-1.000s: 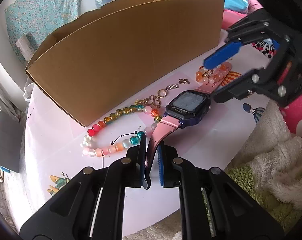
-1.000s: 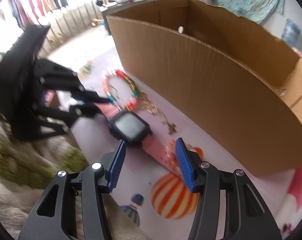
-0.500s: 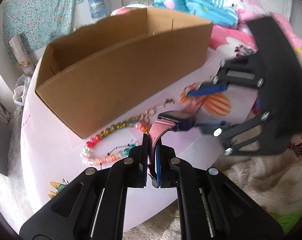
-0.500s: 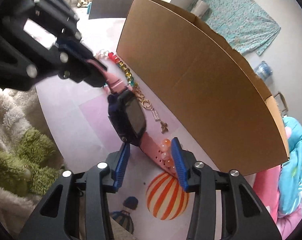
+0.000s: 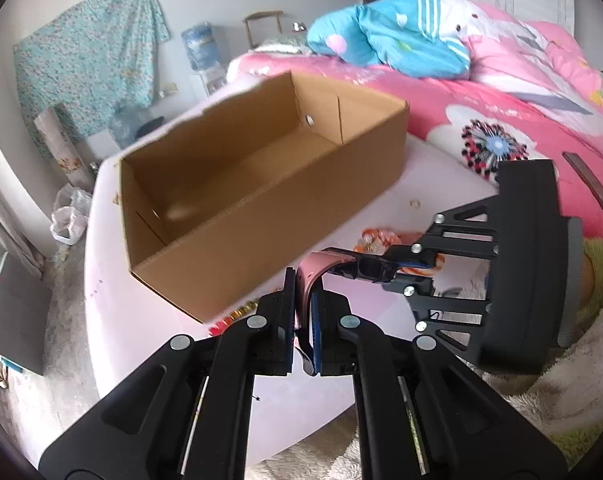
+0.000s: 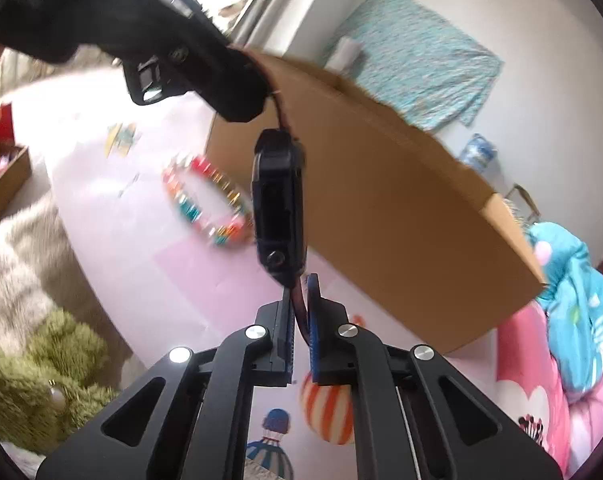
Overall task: Organize jewelry
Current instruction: 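Lift the watch with both grippers and carry it over the cardboard box, then lower the watch into the box and open both grippers, then move the left gripper to the multicolour bead bracelet and close on its beads, then grasp the bracelet with the right gripper while the left gripper holds it, then carry the bracelet into the box with both grippers and release it, then withdraw both grippers from the box back over the table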
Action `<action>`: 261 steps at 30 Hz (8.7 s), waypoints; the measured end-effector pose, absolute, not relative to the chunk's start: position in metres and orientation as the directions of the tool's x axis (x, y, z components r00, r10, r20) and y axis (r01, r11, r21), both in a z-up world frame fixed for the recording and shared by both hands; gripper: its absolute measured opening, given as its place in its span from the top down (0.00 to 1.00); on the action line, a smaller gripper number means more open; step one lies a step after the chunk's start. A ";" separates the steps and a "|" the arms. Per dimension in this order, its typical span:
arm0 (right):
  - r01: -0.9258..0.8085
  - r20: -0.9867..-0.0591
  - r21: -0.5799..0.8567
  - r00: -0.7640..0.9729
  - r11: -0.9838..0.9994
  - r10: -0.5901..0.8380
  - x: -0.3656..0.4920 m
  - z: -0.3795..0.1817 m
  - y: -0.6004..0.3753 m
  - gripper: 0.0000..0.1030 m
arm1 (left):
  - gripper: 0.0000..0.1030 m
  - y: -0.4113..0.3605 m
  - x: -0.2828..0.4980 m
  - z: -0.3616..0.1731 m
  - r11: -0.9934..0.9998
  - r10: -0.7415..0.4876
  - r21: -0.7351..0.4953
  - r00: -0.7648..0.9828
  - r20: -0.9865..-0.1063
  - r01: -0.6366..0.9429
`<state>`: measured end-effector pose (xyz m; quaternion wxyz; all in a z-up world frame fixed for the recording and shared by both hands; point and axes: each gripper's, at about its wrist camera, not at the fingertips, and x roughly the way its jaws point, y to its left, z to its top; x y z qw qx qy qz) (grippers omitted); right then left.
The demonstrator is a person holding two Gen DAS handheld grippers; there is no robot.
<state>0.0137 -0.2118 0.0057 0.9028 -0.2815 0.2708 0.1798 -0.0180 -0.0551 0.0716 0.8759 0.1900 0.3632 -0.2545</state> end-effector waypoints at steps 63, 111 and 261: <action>-0.551 -0.925 0.018 0.308 0.834 0.223 0.299 0.048 -0.183 0.70 | 0.33 0.097 0.092 0.078 0.974 -0.220 -0.198 0.665 -0.714 0.109; -0.312 -0.752 0.416 0.410 0.854 0.516 0.044 -0.025 -0.199 0.62 | 0.86 0.064 0.023 -0.019 0.990 -0.076 -0.004 0.506 -0.859 0.143; -0.072 -0.870 0.007 0.491 0.997 0.042 0.033 -0.043 -0.282 0.06 | 0.07 0.027 0.047 -0.036 0.970 -0.136 -0.003 0.532 -0.836 0.244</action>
